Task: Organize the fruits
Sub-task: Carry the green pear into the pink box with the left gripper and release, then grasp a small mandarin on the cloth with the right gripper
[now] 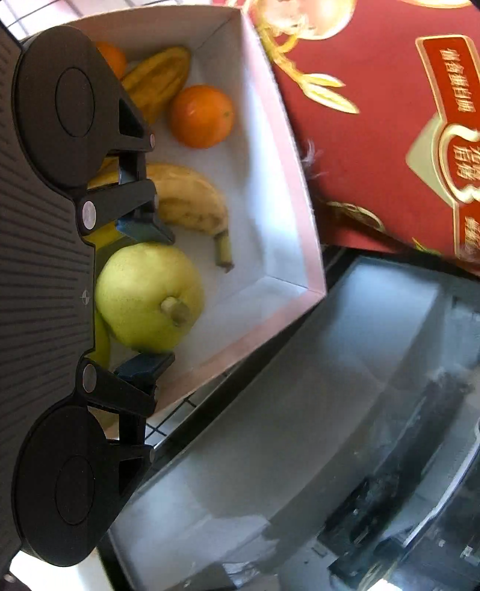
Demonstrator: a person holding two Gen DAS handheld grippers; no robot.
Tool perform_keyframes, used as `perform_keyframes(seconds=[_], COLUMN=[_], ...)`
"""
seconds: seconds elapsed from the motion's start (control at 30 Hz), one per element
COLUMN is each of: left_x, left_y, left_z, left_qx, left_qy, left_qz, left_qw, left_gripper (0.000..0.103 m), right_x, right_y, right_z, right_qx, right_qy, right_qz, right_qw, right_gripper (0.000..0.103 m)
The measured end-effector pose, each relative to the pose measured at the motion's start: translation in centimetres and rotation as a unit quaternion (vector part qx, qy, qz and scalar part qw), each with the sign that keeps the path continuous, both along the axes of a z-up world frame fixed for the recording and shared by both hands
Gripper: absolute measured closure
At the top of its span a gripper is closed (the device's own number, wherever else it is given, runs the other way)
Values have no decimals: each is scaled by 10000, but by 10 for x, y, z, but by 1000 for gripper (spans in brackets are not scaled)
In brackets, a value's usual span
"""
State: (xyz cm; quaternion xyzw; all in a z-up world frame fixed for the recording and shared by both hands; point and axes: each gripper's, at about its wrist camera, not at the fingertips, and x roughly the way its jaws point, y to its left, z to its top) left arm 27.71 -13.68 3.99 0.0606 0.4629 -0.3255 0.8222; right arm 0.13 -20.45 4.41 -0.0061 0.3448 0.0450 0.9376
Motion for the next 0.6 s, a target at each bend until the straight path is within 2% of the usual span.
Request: perform_keyframes(seconds=[0.2, 0.4, 0.5, 0.6], left_x=[-3, -21, -41, -69], left_y=[5, 50, 91, 139], left_z=[11, 47, 62, 62], left_qx=[-36, -869, -1257, -1510], left_qy=[-73, -364, -494, -449], left_qz=[82, 346, 762, 1250], left_qw=[9999, 9950, 9879, 9796], left_gripper=[37, 40, 40, 40], right_x=[16, 32, 47, 68], right_y=[-7, -6, 1, 11], right_z=[-5, 10, 22, 41], right_qx=[-8, -61, -88, -70], right_qy=[138, -39, -187, -401], right_qz=[146, 259, 359, 444], right_qw=[9998, 9996, 9991, 9982], right_gripper=[58, 58, 58, 58])
